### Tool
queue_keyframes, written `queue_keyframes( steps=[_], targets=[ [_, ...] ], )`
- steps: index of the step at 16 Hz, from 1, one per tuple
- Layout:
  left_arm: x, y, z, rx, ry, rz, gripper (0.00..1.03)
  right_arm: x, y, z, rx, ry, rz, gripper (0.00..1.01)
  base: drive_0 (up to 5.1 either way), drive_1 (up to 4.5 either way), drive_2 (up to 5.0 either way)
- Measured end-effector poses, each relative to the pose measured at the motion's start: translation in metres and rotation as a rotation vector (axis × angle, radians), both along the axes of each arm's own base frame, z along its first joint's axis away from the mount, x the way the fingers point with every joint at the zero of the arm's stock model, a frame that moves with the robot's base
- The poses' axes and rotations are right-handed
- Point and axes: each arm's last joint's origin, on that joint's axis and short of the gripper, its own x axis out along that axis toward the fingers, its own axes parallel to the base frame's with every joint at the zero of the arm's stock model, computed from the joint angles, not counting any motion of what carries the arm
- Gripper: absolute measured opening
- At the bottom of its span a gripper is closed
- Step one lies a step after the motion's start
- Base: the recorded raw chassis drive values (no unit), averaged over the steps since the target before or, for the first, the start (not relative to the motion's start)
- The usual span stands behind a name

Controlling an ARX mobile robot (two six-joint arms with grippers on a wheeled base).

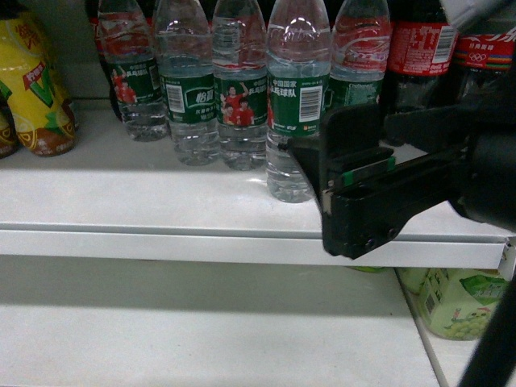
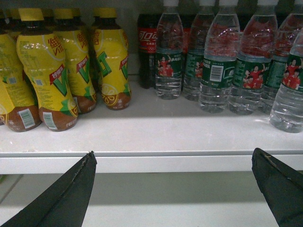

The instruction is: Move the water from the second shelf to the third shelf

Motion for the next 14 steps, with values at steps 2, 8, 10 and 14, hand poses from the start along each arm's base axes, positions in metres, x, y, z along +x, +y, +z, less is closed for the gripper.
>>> queue_keyframes(
  steps=[2, 8, 10, 14],
  targets=[
    [0.000, 0.000, 0.000, 0.000, 0.000, 0.000, 0.98, 0.011, 0.012, -0.002, -0.005, 0.036, -0.017, 0.98, 0.0, 0.00, 0.0],
    [0.000, 0.000, 0.000, 0.000, 0.000, 0.000, 0.98, 0.039, 0.043, 0.003, 0.018, 0.057, -0.046, 0.98, 0.0, 0.00, 0.0],
    [0.000, 0.000, 0.000, 0.000, 0.000, 0.000, 0.98, 0.050, 0.048, 0.000, 0.006, 0.077, -0.077, 0.98, 0.0, 0.00, 0.0],
    [0.000, 0.000, 0.000, 0.000, 0.000, 0.000, 0.98, 0.075, 0.060, 0.001, 0.010, 0.091, -0.175, 0.98, 0.0, 0.00, 0.0]
  ],
)
